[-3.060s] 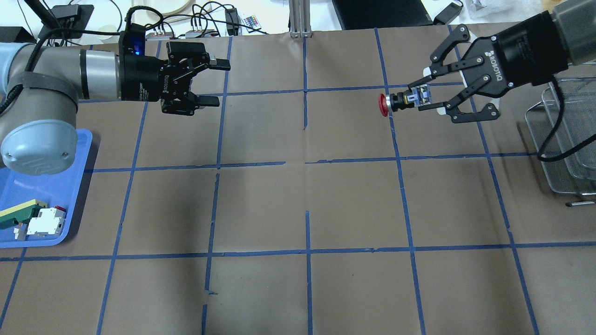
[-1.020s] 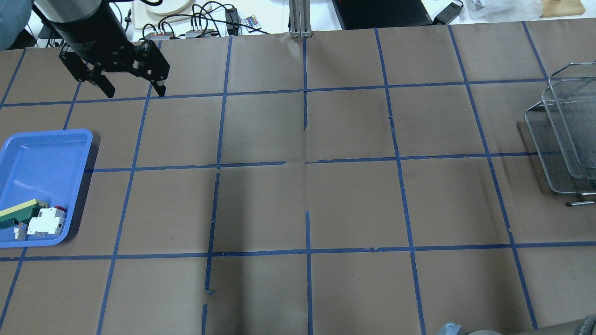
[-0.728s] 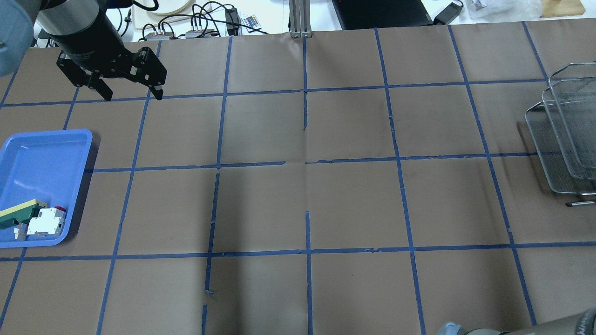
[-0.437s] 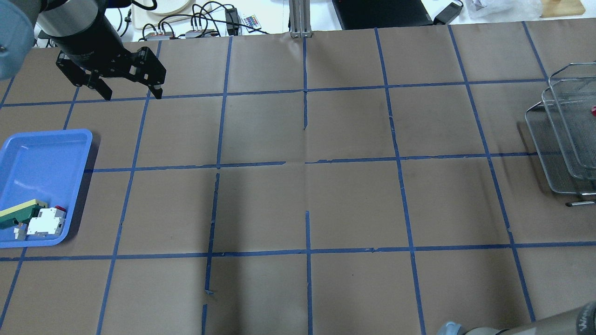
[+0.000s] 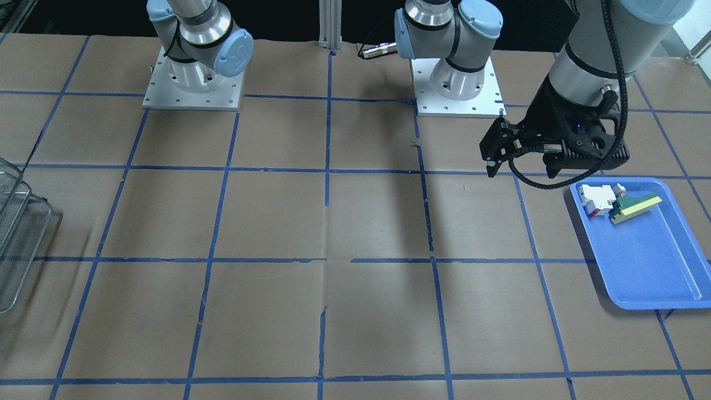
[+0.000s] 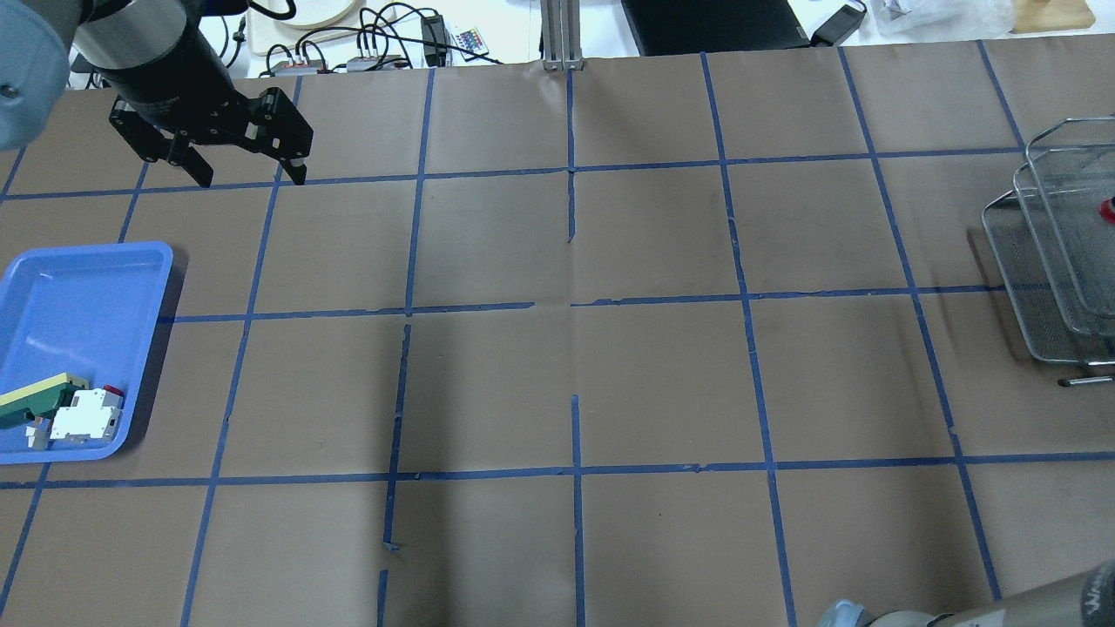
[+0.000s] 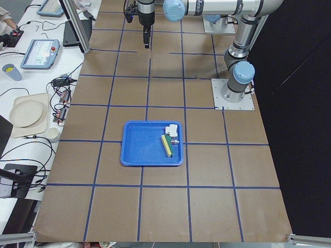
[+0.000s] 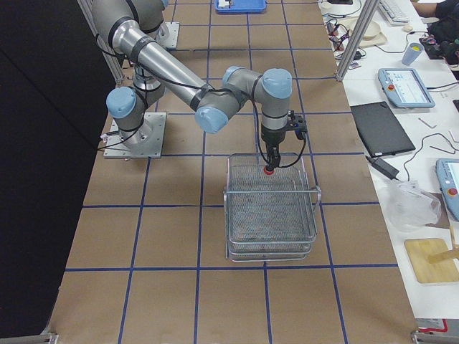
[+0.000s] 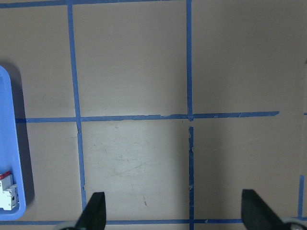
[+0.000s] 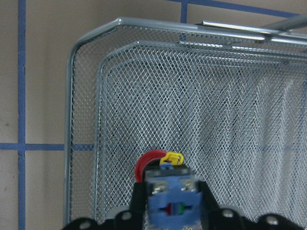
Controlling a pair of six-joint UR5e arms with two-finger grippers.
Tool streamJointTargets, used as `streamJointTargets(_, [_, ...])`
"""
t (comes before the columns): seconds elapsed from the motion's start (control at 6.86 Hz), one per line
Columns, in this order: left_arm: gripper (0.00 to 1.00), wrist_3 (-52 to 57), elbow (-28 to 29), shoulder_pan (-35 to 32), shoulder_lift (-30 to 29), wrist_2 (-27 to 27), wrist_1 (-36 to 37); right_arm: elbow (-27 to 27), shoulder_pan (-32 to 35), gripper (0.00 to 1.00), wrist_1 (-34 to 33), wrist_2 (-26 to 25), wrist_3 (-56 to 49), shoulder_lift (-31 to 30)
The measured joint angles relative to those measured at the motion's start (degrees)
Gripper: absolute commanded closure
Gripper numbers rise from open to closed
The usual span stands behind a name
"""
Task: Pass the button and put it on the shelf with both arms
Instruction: 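Lower the button into the mesh basket and open the right gripper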
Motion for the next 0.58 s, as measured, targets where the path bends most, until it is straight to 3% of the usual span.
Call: streamJointTargets(0.58, [0.00,-0.07,0.40,0.14,-0.28,0.07,0.33,-0.07,-1.29,0.00,9.04,-1.12,0.16,-4.85])
